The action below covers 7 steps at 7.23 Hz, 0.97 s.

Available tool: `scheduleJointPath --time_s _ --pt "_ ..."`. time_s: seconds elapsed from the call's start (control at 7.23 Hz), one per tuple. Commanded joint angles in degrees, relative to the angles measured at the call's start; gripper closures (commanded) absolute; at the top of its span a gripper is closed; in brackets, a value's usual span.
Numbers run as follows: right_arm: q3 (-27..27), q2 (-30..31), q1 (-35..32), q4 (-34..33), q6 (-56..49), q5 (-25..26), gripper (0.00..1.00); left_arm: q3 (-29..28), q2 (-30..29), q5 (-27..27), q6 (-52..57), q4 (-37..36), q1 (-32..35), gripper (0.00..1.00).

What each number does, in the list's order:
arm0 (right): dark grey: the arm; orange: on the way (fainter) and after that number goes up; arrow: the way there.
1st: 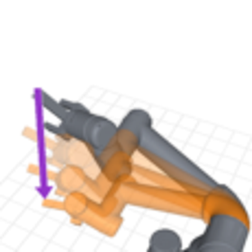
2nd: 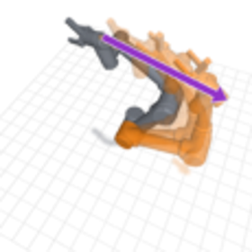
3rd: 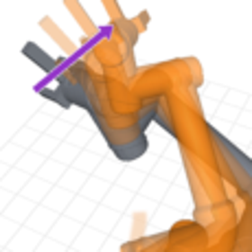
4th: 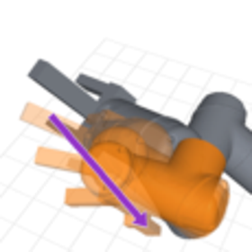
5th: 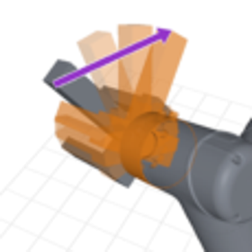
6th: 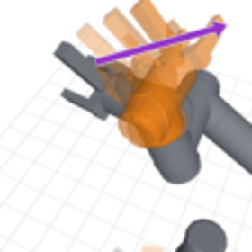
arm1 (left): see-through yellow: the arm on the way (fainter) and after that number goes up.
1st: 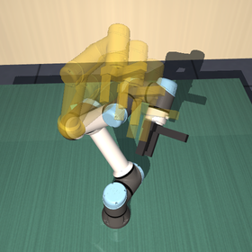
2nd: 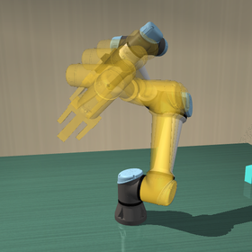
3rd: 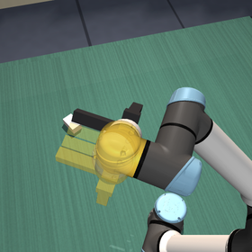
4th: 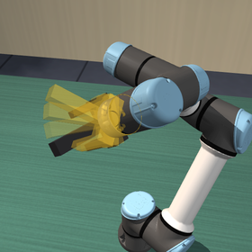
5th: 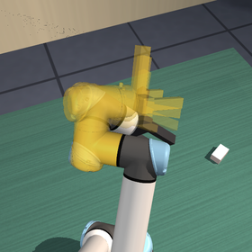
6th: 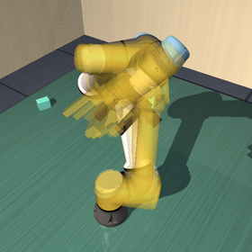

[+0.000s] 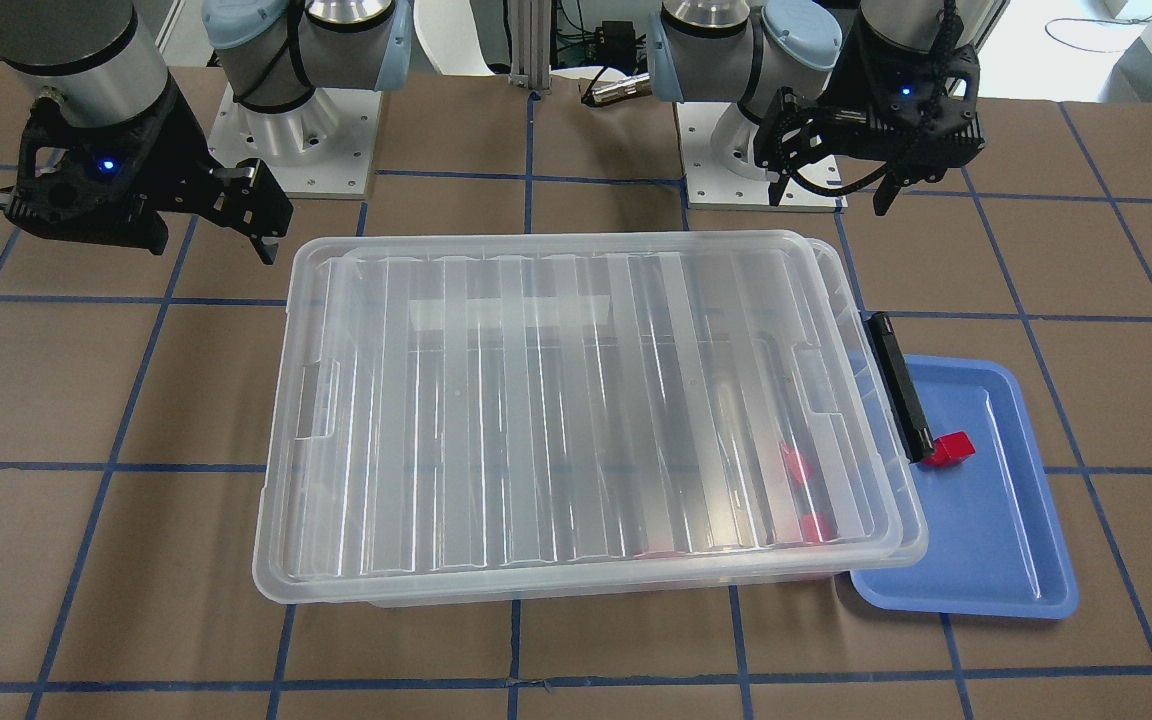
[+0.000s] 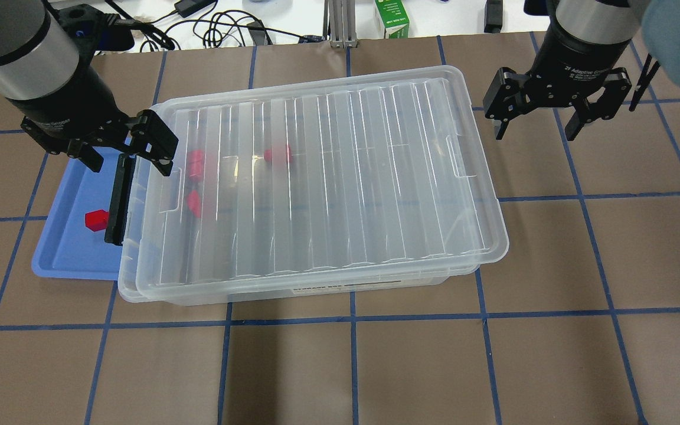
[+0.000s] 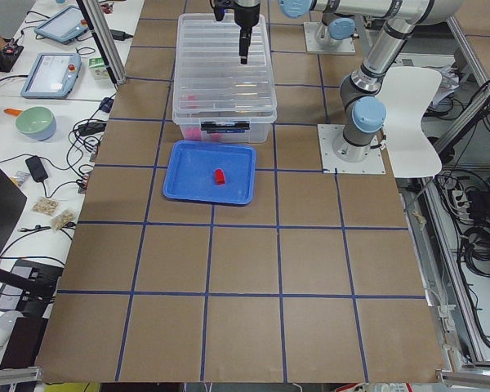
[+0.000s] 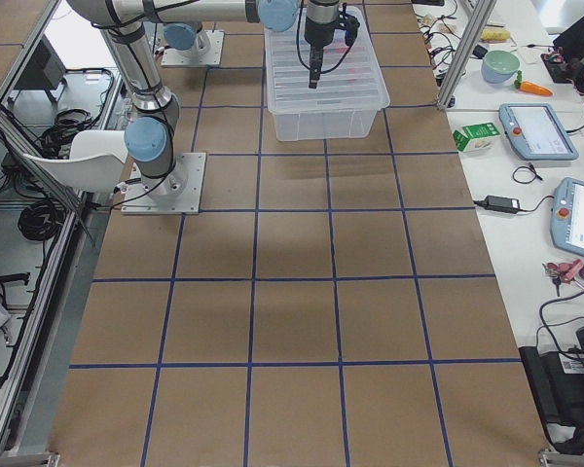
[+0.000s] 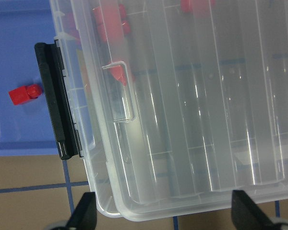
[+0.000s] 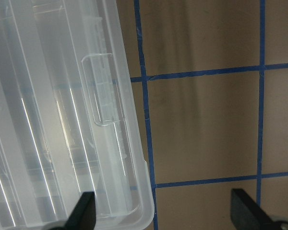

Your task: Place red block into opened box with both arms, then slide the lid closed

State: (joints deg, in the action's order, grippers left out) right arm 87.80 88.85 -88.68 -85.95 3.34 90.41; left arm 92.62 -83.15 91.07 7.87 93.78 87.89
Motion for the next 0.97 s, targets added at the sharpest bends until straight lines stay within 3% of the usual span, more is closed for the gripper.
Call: scheduleJointPath --time_s 0.0,0.83 --pt "0.0 -0.34 0.0 -0.27 -0.18 -0.05 0.0 0.02 0.0 -0.01 -0.04 -0.09 0.0 0.0" --pt "0.7 -1.04 0.17 -0.01 -0.7 0.47 0.0 -0.07 0.0 0.08 -0.04 -0.09 0.0 0.0"
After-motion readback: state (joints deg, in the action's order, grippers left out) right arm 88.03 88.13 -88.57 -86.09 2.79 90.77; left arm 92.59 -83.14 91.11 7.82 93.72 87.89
